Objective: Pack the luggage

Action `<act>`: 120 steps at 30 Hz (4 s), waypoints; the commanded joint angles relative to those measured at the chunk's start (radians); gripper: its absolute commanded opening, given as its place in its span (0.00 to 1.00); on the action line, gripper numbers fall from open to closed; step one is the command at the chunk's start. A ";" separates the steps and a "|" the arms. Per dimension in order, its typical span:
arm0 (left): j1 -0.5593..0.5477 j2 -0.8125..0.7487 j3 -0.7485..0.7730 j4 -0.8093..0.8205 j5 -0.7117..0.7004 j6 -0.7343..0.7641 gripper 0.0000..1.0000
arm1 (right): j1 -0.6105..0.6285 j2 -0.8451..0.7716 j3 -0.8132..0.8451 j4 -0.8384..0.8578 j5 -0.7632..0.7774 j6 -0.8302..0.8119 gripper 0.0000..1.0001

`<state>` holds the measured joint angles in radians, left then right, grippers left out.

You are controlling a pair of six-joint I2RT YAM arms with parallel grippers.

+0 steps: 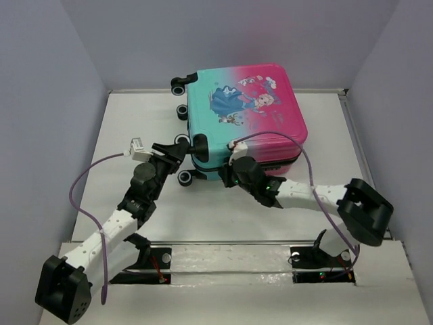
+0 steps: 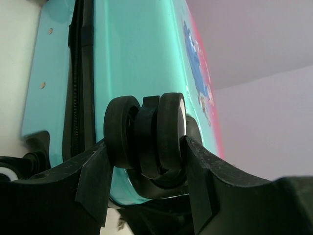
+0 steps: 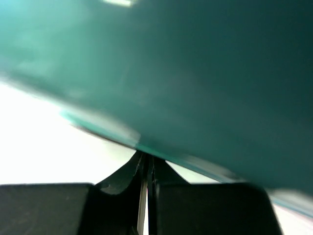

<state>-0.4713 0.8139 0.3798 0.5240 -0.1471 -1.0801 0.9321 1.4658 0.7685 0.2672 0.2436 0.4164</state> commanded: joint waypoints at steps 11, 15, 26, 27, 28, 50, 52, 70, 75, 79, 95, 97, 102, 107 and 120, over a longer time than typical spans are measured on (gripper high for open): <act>-0.156 -0.070 0.030 -0.101 0.190 0.166 0.06 | 0.070 0.039 -0.029 0.225 -0.243 0.008 0.07; -0.292 0.006 0.053 -0.064 0.121 0.164 0.06 | -0.073 -0.067 -0.097 0.210 -0.349 -0.005 0.07; -0.550 0.316 0.261 0.065 0.020 0.230 0.06 | -0.177 -0.331 -0.164 0.026 -0.434 0.013 0.07; -0.552 0.338 0.287 0.065 0.035 0.242 0.06 | -0.139 -0.337 -0.193 0.058 -0.425 0.045 0.07; -0.550 0.356 0.316 0.064 0.043 0.270 0.06 | -0.112 -0.341 -0.254 0.099 -0.408 0.097 0.07; -0.506 0.437 0.772 -0.333 0.068 0.469 0.98 | 0.155 -0.002 -0.405 0.902 0.224 0.205 0.07; -0.445 0.403 0.804 -0.417 0.050 0.523 0.99 | 0.155 -0.030 -0.419 0.882 0.243 0.206 0.07; 0.209 0.546 0.901 -0.688 0.161 1.147 0.95 | 0.146 -0.131 -0.423 0.736 0.163 0.190 0.07; 0.230 0.697 1.028 -0.704 0.223 1.256 0.97 | 0.146 -0.067 -0.413 0.773 0.108 0.209 0.07; 0.243 0.791 1.099 -0.723 0.329 1.296 0.97 | 0.146 -0.053 -0.394 0.780 0.086 0.208 0.07; 0.272 0.959 1.194 -0.710 0.412 1.333 0.95 | 0.146 -0.061 -0.397 0.797 0.074 0.197 0.07; 0.272 0.969 1.209 -0.716 0.425 1.329 0.89 | 0.146 -0.064 -0.397 0.793 0.069 0.196 0.07; 0.272 0.981 1.240 -0.719 0.440 1.321 0.63 | 0.146 -0.061 -0.390 0.787 0.069 0.196 0.07; 0.272 0.999 1.260 -0.719 0.446 1.306 0.26 | 0.137 -0.065 -0.390 0.777 0.080 0.196 0.07; 0.272 0.763 0.903 -0.569 0.486 1.134 0.06 | -0.151 -0.426 -0.382 0.425 -0.059 0.159 0.07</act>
<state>-0.2005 1.6974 1.3952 -0.0673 0.3222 0.1612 0.8963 1.1938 0.3382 0.6914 0.2852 0.5945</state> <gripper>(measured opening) 0.686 0.076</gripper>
